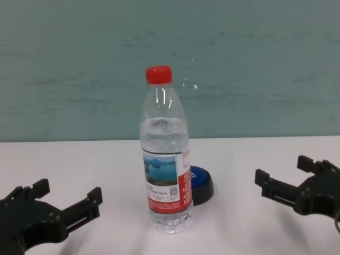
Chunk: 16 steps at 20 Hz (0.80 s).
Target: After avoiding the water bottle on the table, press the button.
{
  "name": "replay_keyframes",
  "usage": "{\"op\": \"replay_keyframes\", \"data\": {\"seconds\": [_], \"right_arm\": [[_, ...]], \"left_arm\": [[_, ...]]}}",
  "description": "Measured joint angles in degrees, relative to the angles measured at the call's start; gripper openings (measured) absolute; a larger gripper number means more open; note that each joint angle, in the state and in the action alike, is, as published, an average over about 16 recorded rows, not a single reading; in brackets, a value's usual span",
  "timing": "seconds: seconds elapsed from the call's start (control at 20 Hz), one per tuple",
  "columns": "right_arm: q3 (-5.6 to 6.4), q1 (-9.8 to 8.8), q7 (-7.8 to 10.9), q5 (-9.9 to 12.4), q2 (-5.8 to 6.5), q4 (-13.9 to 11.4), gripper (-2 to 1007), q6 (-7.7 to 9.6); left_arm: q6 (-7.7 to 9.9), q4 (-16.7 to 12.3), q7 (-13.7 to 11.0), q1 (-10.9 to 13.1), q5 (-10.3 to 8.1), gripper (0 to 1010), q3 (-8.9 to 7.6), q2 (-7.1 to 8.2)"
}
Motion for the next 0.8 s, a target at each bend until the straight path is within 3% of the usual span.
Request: {"op": "replay_keyframes", "data": {"seconds": [0.8], "right_arm": [[0.95, -2.48, -1.35, -0.98, -0.71, -2.02, 1004, 0.19]], "left_arm": [[0.00, 0.00, 0.00, 0.00, 0.00, 1000, 0.00, 0.00]]}}
